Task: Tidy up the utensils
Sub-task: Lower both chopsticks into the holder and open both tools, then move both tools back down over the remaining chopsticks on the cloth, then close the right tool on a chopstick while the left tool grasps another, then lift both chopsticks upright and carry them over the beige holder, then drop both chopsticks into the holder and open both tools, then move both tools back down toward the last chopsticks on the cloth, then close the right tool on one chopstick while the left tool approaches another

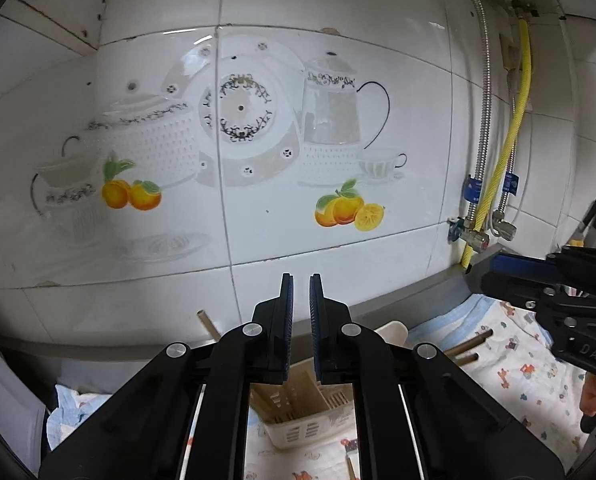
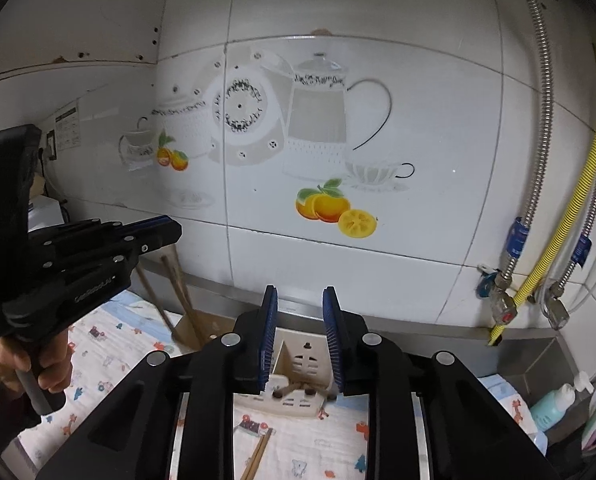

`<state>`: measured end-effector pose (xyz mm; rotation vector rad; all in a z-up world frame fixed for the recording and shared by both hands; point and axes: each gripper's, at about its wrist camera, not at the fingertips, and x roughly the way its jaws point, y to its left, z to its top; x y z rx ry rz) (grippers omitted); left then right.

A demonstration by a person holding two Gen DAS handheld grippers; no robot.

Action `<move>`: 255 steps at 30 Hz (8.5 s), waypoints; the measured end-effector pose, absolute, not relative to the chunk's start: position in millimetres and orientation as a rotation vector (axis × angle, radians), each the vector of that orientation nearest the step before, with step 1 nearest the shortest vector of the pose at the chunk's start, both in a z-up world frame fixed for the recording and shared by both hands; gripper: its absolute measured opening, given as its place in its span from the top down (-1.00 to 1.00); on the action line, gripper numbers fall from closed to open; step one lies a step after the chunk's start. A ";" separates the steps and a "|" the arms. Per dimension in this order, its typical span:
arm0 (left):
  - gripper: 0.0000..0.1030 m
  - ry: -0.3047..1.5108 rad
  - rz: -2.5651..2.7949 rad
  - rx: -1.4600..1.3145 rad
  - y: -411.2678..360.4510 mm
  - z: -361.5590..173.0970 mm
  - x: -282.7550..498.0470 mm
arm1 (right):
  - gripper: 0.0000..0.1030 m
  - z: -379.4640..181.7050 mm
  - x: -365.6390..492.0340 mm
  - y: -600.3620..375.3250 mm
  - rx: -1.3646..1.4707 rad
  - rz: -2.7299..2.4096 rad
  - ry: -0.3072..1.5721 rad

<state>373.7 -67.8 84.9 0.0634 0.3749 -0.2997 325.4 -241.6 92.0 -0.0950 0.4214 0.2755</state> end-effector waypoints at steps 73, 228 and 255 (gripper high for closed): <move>0.57 0.900 -0.314 -0.032 -74.3 -166.0 190.6 | 0.88 -113.1 174.4 -237.8 -0.029 0.246 0.713; 0.18 0.824 -0.231 -0.139 -67.7 -123.3 152.8 | 0.86 -161.7 159.5 -272.0 0.076 0.241 0.854; 0.32 0.895 -0.136 -0.101 -154.5 -165.9 157.4 | 0.86 -172.8 136.4 -300.6 0.125 0.231 0.829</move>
